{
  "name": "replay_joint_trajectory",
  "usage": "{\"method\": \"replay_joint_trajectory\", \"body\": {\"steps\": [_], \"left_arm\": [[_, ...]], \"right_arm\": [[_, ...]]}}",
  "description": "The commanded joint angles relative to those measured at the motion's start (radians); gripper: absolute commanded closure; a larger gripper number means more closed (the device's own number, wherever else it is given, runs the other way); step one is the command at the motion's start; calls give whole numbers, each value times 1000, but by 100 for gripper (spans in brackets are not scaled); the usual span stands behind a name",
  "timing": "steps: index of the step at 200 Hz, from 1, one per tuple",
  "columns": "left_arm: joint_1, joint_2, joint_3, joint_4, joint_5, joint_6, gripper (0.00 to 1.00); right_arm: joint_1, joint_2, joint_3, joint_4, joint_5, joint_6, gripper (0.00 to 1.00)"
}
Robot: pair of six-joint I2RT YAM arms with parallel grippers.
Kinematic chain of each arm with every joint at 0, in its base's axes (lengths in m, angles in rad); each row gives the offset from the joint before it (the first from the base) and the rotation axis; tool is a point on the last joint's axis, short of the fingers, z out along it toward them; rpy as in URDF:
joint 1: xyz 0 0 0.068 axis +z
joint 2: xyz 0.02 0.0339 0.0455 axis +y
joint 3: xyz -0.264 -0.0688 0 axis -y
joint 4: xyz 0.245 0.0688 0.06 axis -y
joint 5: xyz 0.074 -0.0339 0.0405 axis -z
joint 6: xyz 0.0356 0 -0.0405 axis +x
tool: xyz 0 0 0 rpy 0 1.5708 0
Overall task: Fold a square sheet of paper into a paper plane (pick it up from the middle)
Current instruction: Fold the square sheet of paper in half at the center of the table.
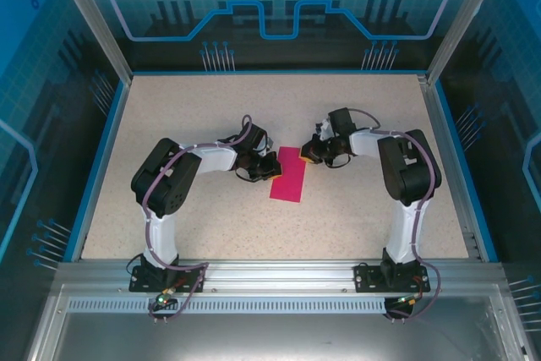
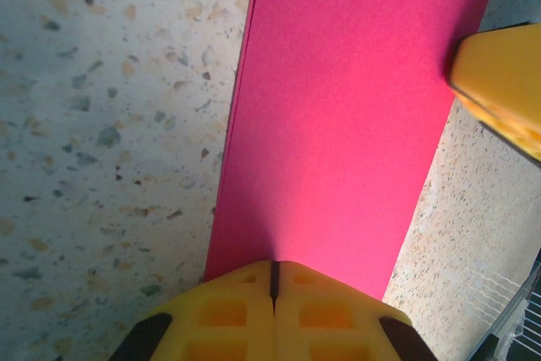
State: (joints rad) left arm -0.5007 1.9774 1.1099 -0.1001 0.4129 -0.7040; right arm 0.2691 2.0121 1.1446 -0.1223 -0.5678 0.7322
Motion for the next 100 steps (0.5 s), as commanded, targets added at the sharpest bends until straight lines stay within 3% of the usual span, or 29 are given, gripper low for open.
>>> {"method": "replay_joint_trajectory", "body": {"steps": [1, 62, 100], "left_arm": [[-10, 48, -50, -151, -83, 21, 100], [-10, 47, -53, -150, -83, 19, 100], [-10, 47, -53, -150, -81, 20, 100]], "right_arm": [[-8, 30, -2, -29, 7, -14, 100], [-36, -18, 71, -100, 0, -39, 100], [-55, 32, 96, -81, -22, -34, 100]]}}
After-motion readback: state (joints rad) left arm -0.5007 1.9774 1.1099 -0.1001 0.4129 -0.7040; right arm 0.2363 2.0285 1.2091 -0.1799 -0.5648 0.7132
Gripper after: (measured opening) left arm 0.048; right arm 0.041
